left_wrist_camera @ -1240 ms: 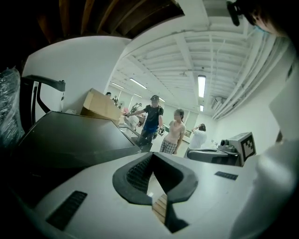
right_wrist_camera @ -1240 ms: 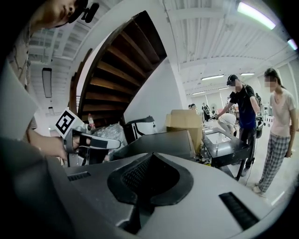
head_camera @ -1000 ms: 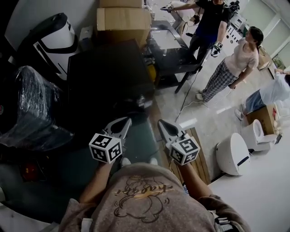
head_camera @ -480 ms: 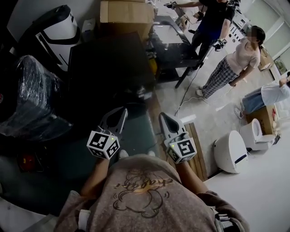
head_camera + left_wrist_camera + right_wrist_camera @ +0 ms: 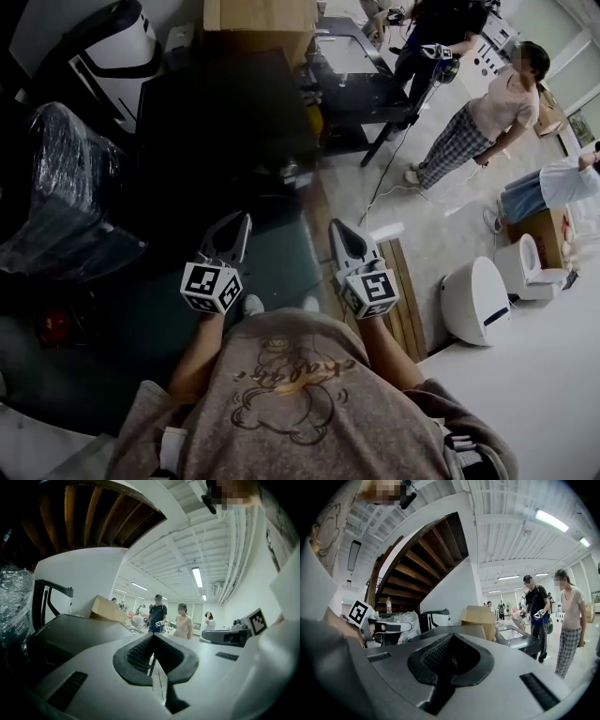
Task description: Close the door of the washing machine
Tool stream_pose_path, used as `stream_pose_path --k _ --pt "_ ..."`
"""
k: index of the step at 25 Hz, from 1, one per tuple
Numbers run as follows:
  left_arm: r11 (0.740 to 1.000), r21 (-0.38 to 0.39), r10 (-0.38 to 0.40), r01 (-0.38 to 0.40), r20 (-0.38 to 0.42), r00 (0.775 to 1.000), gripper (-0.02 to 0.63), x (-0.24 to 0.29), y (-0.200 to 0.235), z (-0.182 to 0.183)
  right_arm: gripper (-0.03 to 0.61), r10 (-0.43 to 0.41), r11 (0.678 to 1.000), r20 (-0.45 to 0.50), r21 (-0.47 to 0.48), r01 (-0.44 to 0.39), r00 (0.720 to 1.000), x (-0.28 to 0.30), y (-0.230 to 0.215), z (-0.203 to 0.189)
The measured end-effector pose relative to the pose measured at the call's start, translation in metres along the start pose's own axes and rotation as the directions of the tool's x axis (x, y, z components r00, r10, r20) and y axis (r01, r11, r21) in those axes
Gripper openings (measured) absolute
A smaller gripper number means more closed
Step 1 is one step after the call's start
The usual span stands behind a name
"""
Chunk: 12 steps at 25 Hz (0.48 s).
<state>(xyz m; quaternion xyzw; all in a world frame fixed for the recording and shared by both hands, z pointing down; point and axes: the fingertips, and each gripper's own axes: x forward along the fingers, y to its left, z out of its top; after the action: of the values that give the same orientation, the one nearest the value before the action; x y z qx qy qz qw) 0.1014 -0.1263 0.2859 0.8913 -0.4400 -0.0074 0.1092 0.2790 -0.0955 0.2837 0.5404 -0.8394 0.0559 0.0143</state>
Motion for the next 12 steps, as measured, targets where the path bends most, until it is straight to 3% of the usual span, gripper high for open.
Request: stream_pose_path --k 12 --pt "1.0 -0.024 0.019 -0.02 -0.044 0.999 0.002 0.003 0.001 -0.013 0.0 -0.005 0.999 -0.047 0.035 0.007 0.999 0.0 -0.004 -0.02"
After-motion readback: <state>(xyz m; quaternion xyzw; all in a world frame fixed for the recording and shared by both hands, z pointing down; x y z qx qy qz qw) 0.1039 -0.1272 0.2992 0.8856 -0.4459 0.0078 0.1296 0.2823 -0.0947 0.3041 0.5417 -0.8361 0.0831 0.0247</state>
